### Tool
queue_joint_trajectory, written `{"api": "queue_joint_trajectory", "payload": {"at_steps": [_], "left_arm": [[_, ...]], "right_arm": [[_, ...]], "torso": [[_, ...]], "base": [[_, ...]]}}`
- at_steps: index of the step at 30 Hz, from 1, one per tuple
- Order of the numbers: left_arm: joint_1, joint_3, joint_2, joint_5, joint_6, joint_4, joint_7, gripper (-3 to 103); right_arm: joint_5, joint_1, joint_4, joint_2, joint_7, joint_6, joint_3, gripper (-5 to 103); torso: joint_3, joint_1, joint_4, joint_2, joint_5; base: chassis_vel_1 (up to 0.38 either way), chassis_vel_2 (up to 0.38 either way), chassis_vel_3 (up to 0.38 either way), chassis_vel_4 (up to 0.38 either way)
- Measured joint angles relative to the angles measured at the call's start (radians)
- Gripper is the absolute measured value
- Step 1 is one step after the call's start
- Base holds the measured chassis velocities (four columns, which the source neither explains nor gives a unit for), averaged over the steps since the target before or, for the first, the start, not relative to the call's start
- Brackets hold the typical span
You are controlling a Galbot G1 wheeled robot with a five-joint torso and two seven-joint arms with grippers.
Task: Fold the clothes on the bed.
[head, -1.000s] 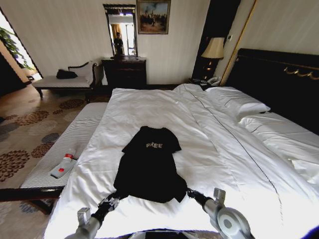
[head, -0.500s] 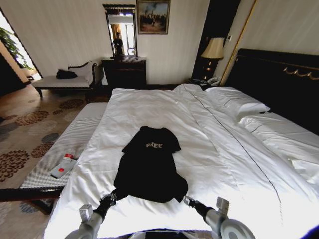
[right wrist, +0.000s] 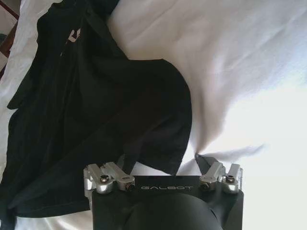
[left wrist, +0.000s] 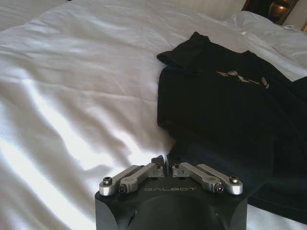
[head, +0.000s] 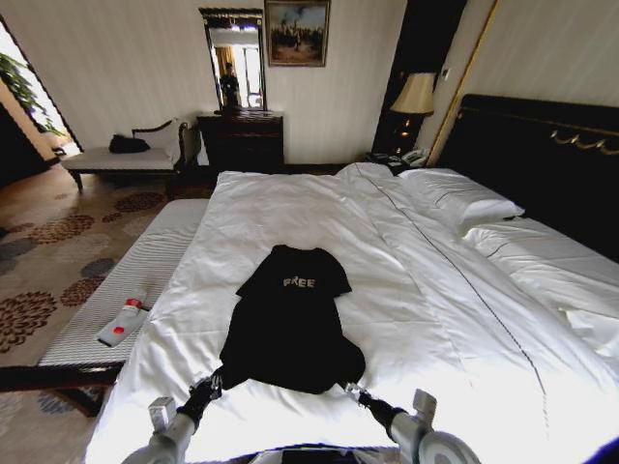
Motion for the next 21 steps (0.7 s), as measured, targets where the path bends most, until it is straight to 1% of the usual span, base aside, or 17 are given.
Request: {"api": "queue_joint_trajectory", "payload": {"at_steps": [1,2,3,5,6,9,10,11,12,13,14,15,17,18,20,21], "left_arm": [[0.005,-0.005,0.0,-0.002,0.001,-0.003,-0.001,6],[0.009,-0.009,0.0,-0.004,0.002,-0.006,-0.001,11],[0.009,-0.009,0.0,-0.004,0.002,-0.006,-0.001,11],[0.018,-0.016,0.0,-0.004,0.004,-0.013,-0.001,22],[0.018,-0.016,0.0,-0.004,0.004,-0.013,-0.001,22],[0.022,-0.019,0.0,-0.004,0.009,-0.024,-0.007,38],[0.022,-0.019,0.0,-0.004,0.009,-0.024,-0.007,38],[0.023,-0.019,0.001,-0.005,0.01,-0.028,-0.009,43],[0.023,-0.02,0.001,-0.005,0.011,-0.03,-0.01,43],[0.026,-0.023,0.001,-0.006,0.013,-0.037,-0.013,49],[0.028,-0.025,0.002,-0.006,0.014,-0.04,-0.014,55],[0.028,-0.025,0.002,-0.006,0.014,-0.04,-0.014,55],[0.032,-0.031,0.002,-0.007,0.015,-0.044,-0.015,66],[0.032,-0.032,0.002,-0.007,0.015,-0.044,-0.015,66],[0.034,-0.035,-0.003,-0.009,0.015,-0.045,-0.017,76],[0.034,-0.035,-0.003,-0.009,0.015,-0.045,-0.017,76]], "right_arm": [[-0.001,0.001,-0.001,0.002,0.0,0.0,-0.003,79],[-0.003,0.001,-0.004,0.005,-0.001,0.0,-0.005,79],[-0.003,0.001,-0.004,0.005,-0.001,0.0,-0.005,79],[-0.007,0.001,-0.014,0.01,-0.005,0.0,-0.006,68],[-0.007,0.001,-0.014,0.01,-0.005,0.0,-0.006,68],[-0.007,0.006,-0.027,0.015,-0.012,0.003,-0.007,51],[-0.007,0.006,-0.027,0.015,-0.012,0.003,-0.007,51],[-0.007,0.01,-0.032,0.017,-0.014,0.004,-0.008,46],[-0.006,0.012,-0.034,0.017,-0.014,0.004,-0.008,46],[-0.003,0.016,-0.039,0.018,-0.016,0.005,-0.006,35],[0.0,0.016,-0.041,0.018,-0.018,0.006,-0.004,35],[0.0,0.016,-0.041,0.018,-0.018,0.006,-0.004,35],[0.005,0.014,-0.041,0.017,-0.022,0.008,0.001,25],[0.005,0.014,-0.041,0.017,-0.023,0.009,0.002,25],[0.006,0.013,-0.043,0.015,-0.026,0.011,0.004,13],[0.006,0.013,-0.043,0.015,-0.026,0.011,0.004,13]], "torso": [[0.0,0.0,0.0,0.0,0.0],[0.0,0.0,0.0,0.0,0.0],[0.0,0.0,0.0,0.0,0.0],[0.0,0.0,0.0,0.0,0.0001],[0.0,0.0,0.0,0.0,0.0001],[0.0,0.0,-0.0001,0.0,0.0001],[0.0,0.0,-0.0001,0.0,0.0001],[0.0,0.0,-0.0001,0.0,0.0],[0.0,0.0,-0.0001,0.0,0.0],[0.0,0.0,-0.0001,0.0,0.0001],[0.0,0.0,0.0,0.0,0.0002],[0.0,0.0,0.0,0.0,0.0002],[0.0,0.0,0.0,0.0,0.0003],[0.0,0.0,0.0,0.0,0.0003],[0.0,0.0,0.0,0.0,0.0002],[0.0,0.0,0.0,0.0,0.0002]], "base": [[0.0,0.0,0.0,0.0],[0.0,0.0,0.0,0.0],[0.0,0.0,0.0,0.0],[0.0,0.0,0.0,0.0],[0.0,0.0,0.0,0.0],[0.0,0.0,0.0,0.0],[0.0,0.0,0.0,0.0],[0.0,0.0,0.0,0.0],[0.0,0.0,0.0,0.0],[0.0,0.0,0.0,0.0],[0.0,0.0,0.0,0.0],[0.0,0.0,0.0,0.0],[0.0,0.0,0.0,0.0],[0.0,0.0,0.0,0.0],[0.0,0.0,0.0,0.0],[0.0,0.0,0.0,0.0]]}}
